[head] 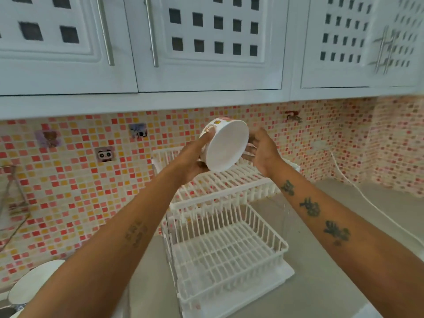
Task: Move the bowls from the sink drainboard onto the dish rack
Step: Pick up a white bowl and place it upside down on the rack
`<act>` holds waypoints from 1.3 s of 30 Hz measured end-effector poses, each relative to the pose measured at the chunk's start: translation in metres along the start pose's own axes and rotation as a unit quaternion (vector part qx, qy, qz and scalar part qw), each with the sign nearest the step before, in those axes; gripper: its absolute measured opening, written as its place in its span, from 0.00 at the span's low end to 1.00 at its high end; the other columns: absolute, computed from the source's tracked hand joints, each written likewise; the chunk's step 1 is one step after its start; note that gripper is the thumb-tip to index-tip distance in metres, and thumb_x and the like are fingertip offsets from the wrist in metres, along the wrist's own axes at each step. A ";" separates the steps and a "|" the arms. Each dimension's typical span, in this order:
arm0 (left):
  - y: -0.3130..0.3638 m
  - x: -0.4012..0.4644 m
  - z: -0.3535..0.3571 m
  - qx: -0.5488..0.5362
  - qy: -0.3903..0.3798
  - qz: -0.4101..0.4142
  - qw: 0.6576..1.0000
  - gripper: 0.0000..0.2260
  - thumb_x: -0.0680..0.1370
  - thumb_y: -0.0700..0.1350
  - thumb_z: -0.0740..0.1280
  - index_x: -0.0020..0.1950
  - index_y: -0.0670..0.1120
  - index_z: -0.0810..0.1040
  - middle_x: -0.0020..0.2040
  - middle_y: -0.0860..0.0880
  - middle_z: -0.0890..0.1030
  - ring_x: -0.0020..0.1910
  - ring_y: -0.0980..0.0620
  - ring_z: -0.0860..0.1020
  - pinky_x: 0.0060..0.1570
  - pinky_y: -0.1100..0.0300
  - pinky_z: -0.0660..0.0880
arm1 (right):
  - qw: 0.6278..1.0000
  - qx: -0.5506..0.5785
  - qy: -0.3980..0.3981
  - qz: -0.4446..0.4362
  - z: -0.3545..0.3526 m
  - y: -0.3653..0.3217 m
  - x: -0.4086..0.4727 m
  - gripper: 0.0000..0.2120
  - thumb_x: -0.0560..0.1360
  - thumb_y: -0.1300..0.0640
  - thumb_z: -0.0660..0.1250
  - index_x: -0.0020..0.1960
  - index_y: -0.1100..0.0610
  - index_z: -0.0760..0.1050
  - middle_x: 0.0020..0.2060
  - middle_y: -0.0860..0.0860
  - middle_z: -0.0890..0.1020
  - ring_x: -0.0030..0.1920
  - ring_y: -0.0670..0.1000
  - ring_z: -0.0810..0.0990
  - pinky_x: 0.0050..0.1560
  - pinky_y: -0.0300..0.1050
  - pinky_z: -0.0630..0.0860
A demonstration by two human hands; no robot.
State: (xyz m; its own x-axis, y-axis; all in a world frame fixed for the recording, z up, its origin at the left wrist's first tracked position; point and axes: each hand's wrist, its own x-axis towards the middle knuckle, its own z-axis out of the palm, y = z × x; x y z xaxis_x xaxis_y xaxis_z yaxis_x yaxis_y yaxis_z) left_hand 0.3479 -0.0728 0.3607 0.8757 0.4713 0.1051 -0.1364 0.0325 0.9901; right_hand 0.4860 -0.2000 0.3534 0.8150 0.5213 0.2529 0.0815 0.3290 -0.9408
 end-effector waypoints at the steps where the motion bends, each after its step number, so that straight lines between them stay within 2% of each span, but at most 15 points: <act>1: -0.003 0.013 0.004 0.031 0.003 0.004 0.999 0.22 0.78 0.57 0.65 0.66 0.46 0.70 0.55 0.43 0.77 0.49 0.45 0.79 0.45 0.49 0.80 | 1.000 -0.010 0.010 0.008 -0.008 0.001 0.005 0.18 0.81 0.47 0.51 0.45 0.54 0.75 0.45 0.51 0.79 0.47 0.54 0.77 0.52 0.52 0.72; 4: -0.016 0.044 0.018 0.150 0.007 0.025 0.988 0.31 0.72 0.60 0.72 0.67 0.45 0.66 0.60 0.43 0.76 0.52 0.47 0.80 0.53 0.45 0.80 | 0.996 -0.071 0.034 0.031 -0.032 0.009 0.026 0.26 0.82 0.43 0.47 0.53 0.59 0.78 0.47 0.55 0.80 0.50 0.55 0.78 0.53 0.47 0.71; 7: -0.030 0.061 0.033 0.247 0.011 0.082 0.965 0.32 0.70 0.57 0.75 0.65 0.46 0.65 0.59 0.48 0.74 0.50 0.53 0.77 0.41 0.60 0.77 | 0.990 -0.112 0.052 0.062 -0.049 0.016 0.041 0.29 0.82 0.43 0.46 0.62 0.62 0.76 0.48 0.57 0.80 0.48 0.54 0.77 0.40 0.37 0.68; 9: -0.042 0.073 0.041 0.304 0.007 0.125 0.944 0.31 0.69 0.53 0.77 0.65 0.45 0.65 0.59 0.49 0.72 0.49 0.55 0.75 0.39 0.66 0.74 | 0.986 -0.130 0.062 0.088 -0.056 0.021 0.049 0.26 0.82 0.42 0.46 0.53 0.58 0.77 0.40 0.53 0.79 0.39 0.50 0.76 0.36 0.39 0.66; 11: -0.054 0.087 0.047 0.371 -0.005 0.146 0.917 0.34 0.66 0.53 0.79 0.63 0.45 0.65 0.59 0.47 0.71 0.50 0.52 0.74 0.39 0.64 0.71 | 0.977 -0.163 0.065 0.120 -0.061 0.026 0.057 0.25 0.80 0.39 0.49 0.46 0.58 0.74 0.36 0.53 0.77 0.34 0.49 0.74 0.35 0.42 0.68; 13: -0.064 0.097 0.052 0.420 -0.014 0.142 0.896 0.35 0.64 0.55 0.80 0.61 0.46 0.66 0.60 0.46 0.70 0.52 0.48 0.73 0.41 0.60 0.71 | 0.970 -0.194 0.059 0.138 -0.064 0.033 0.068 0.27 0.77 0.37 0.54 0.55 0.60 0.74 0.39 0.55 0.79 0.38 0.53 0.78 0.40 0.44 0.76; 14: -0.068 0.101 0.055 0.433 -0.018 0.138 0.890 0.35 0.63 0.55 0.80 0.61 0.45 0.65 0.59 0.46 0.69 0.52 0.48 0.72 0.40 0.60 0.70 | 0.964 -0.223 0.063 0.135 -0.067 0.036 0.073 0.29 0.76 0.37 0.57 0.58 0.62 0.73 0.39 0.56 0.80 0.38 0.55 0.79 0.43 0.46 0.77; 17: -0.073 0.108 0.063 0.470 -0.032 0.135 0.872 0.36 0.64 0.56 0.80 0.62 0.45 0.65 0.58 0.47 0.69 0.51 0.48 0.72 0.38 0.62 0.69 | 0.946 -0.288 0.073 0.129 -0.069 0.042 0.078 0.23 0.75 0.41 0.62 0.53 0.62 0.72 0.34 0.55 0.78 0.34 0.55 0.78 0.40 0.47 0.75; 21: -0.081 0.113 0.066 0.522 -0.043 0.127 0.842 0.37 0.64 0.55 0.80 0.63 0.44 0.64 0.62 0.46 0.68 0.53 0.47 0.72 0.51 0.53 0.76 | 0.938 -0.307 0.034 0.156 -0.070 0.050 0.083 0.20 0.75 0.51 0.60 0.62 0.62 0.70 0.41 0.55 0.78 0.40 0.56 0.78 0.36 0.46 0.73; 23: -0.085 0.114 0.067 0.538 -0.049 0.127 0.832 0.36 0.65 0.52 0.80 0.64 0.44 0.64 0.63 0.45 0.67 0.53 0.46 0.71 0.53 0.52 0.76 | 0.938 -0.302 0.023 0.167 -0.071 0.053 0.087 0.20 0.75 0.54 0.59 0.64 0.63 0.69 0.46 0.57 0.77 0.44 0.56 0.76 0.37 0.46 0.71; 28: -0.089 0.118 0.068 0.565 -0.059 0.143 0.811 0.35 0.68 0.49 0.78 0.66 0.41 0.62 0.64 0.43 0.66 0.52 0.48 0.69 0.51 0.56 0.72 | 0.949 -0.258 0.015 0.178 -0.078 0.059 0.097 0.10 0.76 0.59 0.59 0.54 0.62 0.71 0.49 0.58 0.74 0.48 0.56 0.72 0.48 0.47 0.68; 31: -0.090 0.118 0.070 0.568 -0.071 0.142 0.808 0.34 0.69 0.49 0.77 0.67 0.43 0.62 0.65 0.43 0.66 0.53 0.47 0.69 0.52 0.58 0.71 | 0.949 -0.264 0.026 0.167 -0.080 0.060 0.097 0.16 0.76 0.59 0.59 0.61 0.65 0.71 0.47 0.57 0.75 0.47 0.56 0.73 0.46 0.46 0.70; 34: -0.092 0.118 0.071 0.574 -0.081 0.135 0.804 0.32 0.70 0.48 0.77 0.66 0.44 0.62 0.66 0.44 0.65 0.57 0.45 0.71 0.53 0.57 0.71 | 0.938 -0.303 0.021 0.168 -0.080 0.058 0.093 0.21 0.77 0.60 0.58 0.68 0.65 0.67 0.38 0.54 0.73 0.45 0.56 0.74 0.36 0.43 0.69; 36: -0.093 0.118 0.071 0.575 -0.081 0.132 0.803 0.32 0.70 0.48 0.76 0.66 0.44 0.62 0.65 0.44 0.65 0.57 0.44 0.72 0.53 0.57 0.72 | 0.929 -0.330 0.025 0.164 -0.079 0.056 0.092 0.20 0.77 0.60 0.57 0.68 0.65 0.68 0.36 0.53 0.72 0.40 0.53 0.73 0.33 0.42 0.67; 39: -0.092 0.117 0.070 0.573 -0.083 0.130 0.805 0.32 0.70 0.48 0.76 0.66 0.45 0.62 0.65 0.44 0.65 0.56 0.45 0.72 0.54 0.55 0.73 | 0.919 -0.359 0.035 0.159 -0.076 0.056 0.091 0.20 0.77 0.60 0.57 0.67 0.65 0.68 0.38 0.54 0.73 0.38 0.52 0.72 0.36 0.43 0.68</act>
State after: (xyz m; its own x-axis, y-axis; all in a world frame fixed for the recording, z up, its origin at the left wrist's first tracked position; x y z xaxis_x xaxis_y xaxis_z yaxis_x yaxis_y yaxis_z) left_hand 0.4951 -0.0823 0.2884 0.9495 0.2028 0.2393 0.1081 -0.9277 0.3573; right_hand 0.6085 -0.1943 0.3068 0.8963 0.4402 -0.0526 0.1690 -0.4490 -0.8774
